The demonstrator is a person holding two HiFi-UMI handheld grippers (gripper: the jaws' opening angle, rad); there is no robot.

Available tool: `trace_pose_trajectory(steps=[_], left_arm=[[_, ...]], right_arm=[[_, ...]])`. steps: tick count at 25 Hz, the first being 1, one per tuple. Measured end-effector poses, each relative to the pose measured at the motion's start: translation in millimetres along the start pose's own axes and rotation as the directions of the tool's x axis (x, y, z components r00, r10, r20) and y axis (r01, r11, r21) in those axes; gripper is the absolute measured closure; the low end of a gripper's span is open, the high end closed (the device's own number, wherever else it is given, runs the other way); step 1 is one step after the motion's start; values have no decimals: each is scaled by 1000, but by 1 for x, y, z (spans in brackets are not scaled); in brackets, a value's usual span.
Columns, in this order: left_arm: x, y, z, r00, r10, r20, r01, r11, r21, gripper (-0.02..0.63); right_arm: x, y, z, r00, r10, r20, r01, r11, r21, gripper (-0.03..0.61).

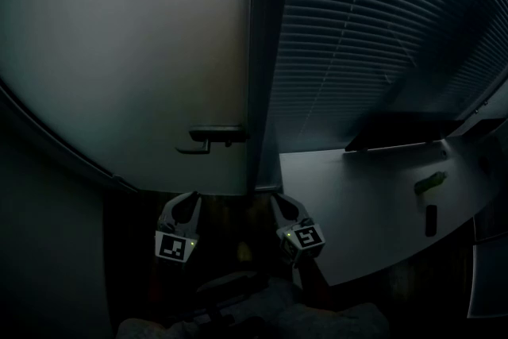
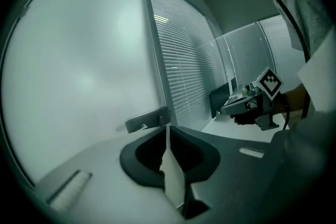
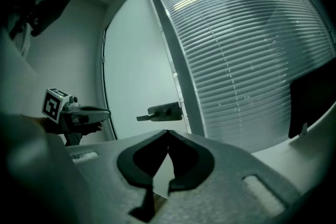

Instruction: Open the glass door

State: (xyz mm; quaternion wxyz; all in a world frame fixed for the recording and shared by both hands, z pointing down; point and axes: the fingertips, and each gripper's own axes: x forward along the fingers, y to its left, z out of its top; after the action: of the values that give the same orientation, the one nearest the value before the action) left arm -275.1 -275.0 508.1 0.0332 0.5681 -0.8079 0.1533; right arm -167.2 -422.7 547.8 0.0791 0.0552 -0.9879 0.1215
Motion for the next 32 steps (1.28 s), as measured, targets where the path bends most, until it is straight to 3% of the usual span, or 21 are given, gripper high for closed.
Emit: trace_pose_trajectory(steps=[4,10,14,20,27,32], left_arm=[[20,12,-1,999,-22,-26,25,995,100,566],[47,32,-11,994,-78,-82,95,966,239,518],[59,40,-20,984,-113,-139,150,944,293,492],[75,60,-6,967,-138,-214,214,895,390,477],[99,67,-29,945,-165,-283,282,849,447,457],[109,71,-40,931,-177,-319,314,836,451,440]], right_arm=[[9,-12,2,1000,-19,7,18,1000,7,577],[25,-20,1,999,-39,3,39,999,2,577],[34,-23,4,998,-67,21,67,997,27,577],[48,-19,27,997,-79,21,77,996,46,577],[57,-39,21,990,-134,38,132,989,63,577],[58,-53,20,983,-179,32,176,981,77,577]])
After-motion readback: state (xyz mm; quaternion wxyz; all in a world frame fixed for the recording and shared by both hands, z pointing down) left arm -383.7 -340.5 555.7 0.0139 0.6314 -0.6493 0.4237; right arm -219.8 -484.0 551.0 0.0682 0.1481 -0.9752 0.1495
